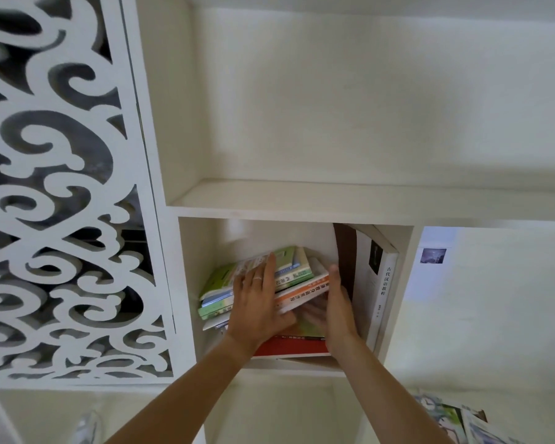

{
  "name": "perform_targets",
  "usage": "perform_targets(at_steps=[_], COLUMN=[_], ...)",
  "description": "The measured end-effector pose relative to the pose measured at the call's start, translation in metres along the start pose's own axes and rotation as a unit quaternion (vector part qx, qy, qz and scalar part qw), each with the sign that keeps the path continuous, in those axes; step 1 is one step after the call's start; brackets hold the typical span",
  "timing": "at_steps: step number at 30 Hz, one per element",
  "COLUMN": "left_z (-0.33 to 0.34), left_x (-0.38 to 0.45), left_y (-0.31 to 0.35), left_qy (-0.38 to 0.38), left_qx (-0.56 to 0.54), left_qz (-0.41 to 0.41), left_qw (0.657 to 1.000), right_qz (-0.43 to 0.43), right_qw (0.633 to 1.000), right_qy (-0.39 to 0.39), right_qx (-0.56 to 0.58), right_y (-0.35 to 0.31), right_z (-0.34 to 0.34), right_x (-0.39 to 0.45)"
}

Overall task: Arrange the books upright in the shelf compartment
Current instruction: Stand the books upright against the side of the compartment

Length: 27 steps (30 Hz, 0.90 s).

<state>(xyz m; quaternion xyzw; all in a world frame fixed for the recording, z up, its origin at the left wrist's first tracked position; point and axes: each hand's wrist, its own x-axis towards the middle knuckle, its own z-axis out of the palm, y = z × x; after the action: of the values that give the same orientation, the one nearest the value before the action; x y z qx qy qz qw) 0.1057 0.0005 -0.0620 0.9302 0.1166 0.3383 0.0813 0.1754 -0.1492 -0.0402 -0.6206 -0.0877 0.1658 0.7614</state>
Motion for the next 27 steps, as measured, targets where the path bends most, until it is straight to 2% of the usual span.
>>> perform_targets(at_steps=[2, 5, 7, 10, 13, 19, 23, 25, 27], left_z=[0.004, 0.007, 0.008, 0.001, -0.001, -0.007, -0.012, -0.011, -0.016], left_x=[-0.002, -0.006, -0.010, -0.014, -0.013, -0.014, -0.014, -0.016, -0.017], left_y=[-0.002, -0.006, -0.008, -0.006, -0.005, 0.004, 0.020, 0.022, 0.016], left_qy=[0.014, 0.014, 0.005, -0.050, -0.094, 0.031, 0.142, 0.166, 0.164], left_qx=[0.000, 0.017, 0.055, 0.145, 0.152, 0.053, -0.100, -0.128, -0.135], left_qz=[0.006, 0.045, 0.051, -0.008, -0.038, -0.129, -0.233, -0.270, -0.285], left_qw=[1.000, 0.999, 0.997, 0.988, 0.983, 0.990, 0.957, 0.940, 0.935], right_qz=[0.044, 0.041, 0.037, 0.017, -0.025, -0.163, -0.303, -0.345, -0.353], right_qw=[0.990, 0.986, 0.992, 0.992, 0.991, 0.982, 0.926, 0.900, 0.892], right_qy=[-0.071, -0.121, -0.069, 0.051, 0.094, 0.081, 0.036, -0.011, -0.037], right_qx=[0.113, 0.110, 0.102, 0.118, 0.090, -0.059, -0.222, -0.266, -0.281], right_y=[0.004, 0.007, 0.009, 0.022, 0.023, -0.009, -0.030, -0.030, -0.025], right_z=[-0.001, 0.006, 0.020, 0.034, 0.040, 0.062, 0.091, 0.104, 0.111], right_x=[-0.001, -0.004, -0.006, -0.002, -0.004, -0.013, -0.028, -0.031, -0.028])
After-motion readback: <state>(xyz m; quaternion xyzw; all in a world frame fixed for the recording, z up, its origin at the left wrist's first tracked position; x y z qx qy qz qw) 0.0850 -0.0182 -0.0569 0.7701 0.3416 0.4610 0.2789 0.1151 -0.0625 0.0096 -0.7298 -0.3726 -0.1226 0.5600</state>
